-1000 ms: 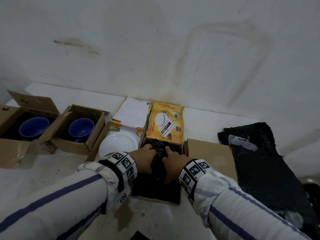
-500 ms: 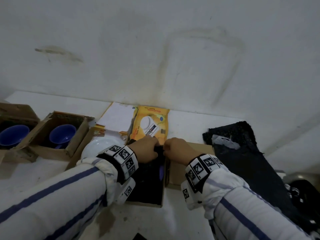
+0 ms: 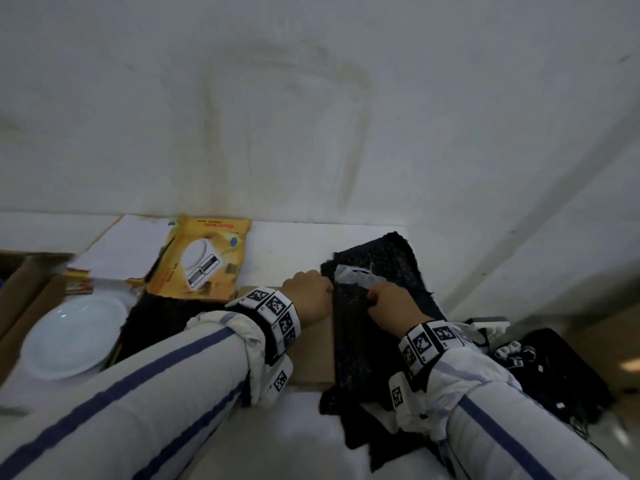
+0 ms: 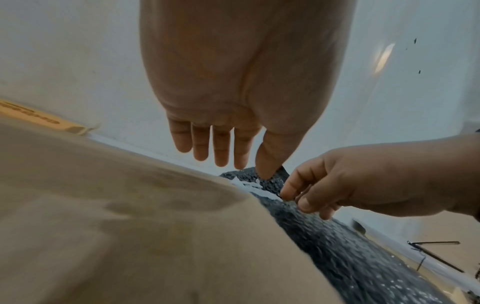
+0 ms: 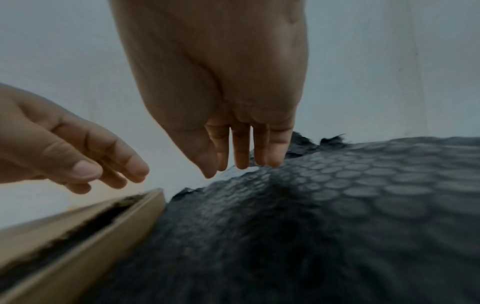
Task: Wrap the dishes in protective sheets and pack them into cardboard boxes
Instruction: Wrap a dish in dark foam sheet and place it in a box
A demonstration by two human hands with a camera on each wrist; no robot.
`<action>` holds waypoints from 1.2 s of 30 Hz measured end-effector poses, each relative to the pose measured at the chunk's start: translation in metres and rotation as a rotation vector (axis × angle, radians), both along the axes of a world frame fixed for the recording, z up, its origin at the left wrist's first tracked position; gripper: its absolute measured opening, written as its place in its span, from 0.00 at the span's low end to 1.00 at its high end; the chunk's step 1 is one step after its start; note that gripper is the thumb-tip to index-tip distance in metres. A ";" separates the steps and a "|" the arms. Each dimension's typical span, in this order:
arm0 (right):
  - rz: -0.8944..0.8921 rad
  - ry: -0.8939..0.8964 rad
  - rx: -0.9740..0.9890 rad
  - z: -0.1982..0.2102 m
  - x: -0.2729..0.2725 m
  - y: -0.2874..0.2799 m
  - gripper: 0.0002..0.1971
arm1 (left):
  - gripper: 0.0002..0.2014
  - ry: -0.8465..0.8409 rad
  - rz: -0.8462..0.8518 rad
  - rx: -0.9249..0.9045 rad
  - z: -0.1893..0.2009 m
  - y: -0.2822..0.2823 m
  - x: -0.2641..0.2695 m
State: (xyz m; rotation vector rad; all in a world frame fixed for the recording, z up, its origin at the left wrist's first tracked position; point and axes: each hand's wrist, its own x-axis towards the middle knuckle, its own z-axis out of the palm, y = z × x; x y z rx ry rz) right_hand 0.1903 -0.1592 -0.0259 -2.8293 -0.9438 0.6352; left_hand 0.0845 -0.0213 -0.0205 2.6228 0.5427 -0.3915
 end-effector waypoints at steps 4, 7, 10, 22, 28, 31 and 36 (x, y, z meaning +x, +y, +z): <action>0.093 0.031 -0.047 -0.020 0.024 -0.008 0.26 | 0.18 0.047 0.005 0.095 -0.010 -0.016 0.031; 0.147 0.010 -0.094 -0.024 0.031 -0.005 0.30 | 0.21 0.097 0.049 0.135 -0.020 -0.022 0.046; 0.175 -0.051 -0.123 -0.028 0.037 -0.001 0.30 | 0.24 0.129 0.082 0.116 -0.026 -0.022 0.051; 0.102 0.005 0.082 0.003 0.045 0.000 0.13 | 0.13 -0.121 0.217 -0.154 -0.015 -0.006 0.039; 0.113 0.044 0.115 0.027 0.033 0.001 0.20 | 0.04 -0.401 0.313 -0.604 0.002 -0.006 0.023; 0.087 0.062 0.261 0.035 0.027 0.005 0.07 | 0.04 -0.445 0.380 -0.784 0.009 -0.006 0.014; 0.052 0.154 0.469 0.051 0.016 0.023 0.09 | 0.11 -0.377 0.361 -0.934 0.012 0.002 -0.012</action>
